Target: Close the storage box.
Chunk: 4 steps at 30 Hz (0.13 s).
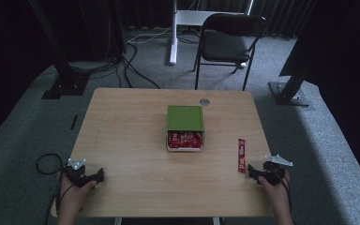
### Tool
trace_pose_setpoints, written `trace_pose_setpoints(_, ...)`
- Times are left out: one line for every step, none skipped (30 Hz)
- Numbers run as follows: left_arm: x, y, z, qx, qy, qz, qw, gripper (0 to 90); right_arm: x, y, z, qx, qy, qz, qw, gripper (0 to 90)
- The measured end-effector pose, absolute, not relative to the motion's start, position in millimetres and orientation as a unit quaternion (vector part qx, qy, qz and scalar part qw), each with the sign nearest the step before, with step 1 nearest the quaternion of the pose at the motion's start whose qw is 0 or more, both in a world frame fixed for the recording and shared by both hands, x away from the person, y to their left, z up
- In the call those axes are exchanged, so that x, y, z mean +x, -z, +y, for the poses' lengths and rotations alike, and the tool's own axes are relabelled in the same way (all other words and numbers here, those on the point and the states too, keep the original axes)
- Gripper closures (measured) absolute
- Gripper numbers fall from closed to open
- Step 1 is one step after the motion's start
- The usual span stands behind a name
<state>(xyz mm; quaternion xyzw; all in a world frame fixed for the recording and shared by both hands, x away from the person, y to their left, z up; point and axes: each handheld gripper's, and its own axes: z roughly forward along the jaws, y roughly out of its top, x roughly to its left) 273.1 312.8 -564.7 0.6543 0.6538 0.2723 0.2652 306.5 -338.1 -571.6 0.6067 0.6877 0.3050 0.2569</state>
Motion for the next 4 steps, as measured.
trace_pose_setpoints(273.1,564.8,312.8,0.654,-0.272,0.654,0.265,3.9,306.5,571.6,-338.1,0.607,-0.305,0.688,0.257,11.5)
trace_pose_setpoints(273.1,564.7,312.8,0.655,-0.272,0.654,0.265,3.9,306.4,571.6,-338.1,0.607,-0.305,0.688,0.257,11.5)
trace_pose_setpoints(273.1,564.7,312.8,0.655,-0.272,0.654,0.265,3.8,306.4,571.6,-338.1,0.607,-0.305,0.688,0.257,11.5)
trace_pose_setpoints(273.1,564.7,312.8,0.655,-0.272,0.654,0.265,3.8,306.4,571.6,-338.1,0.607,-0.305,0.688,0.257,11.5)
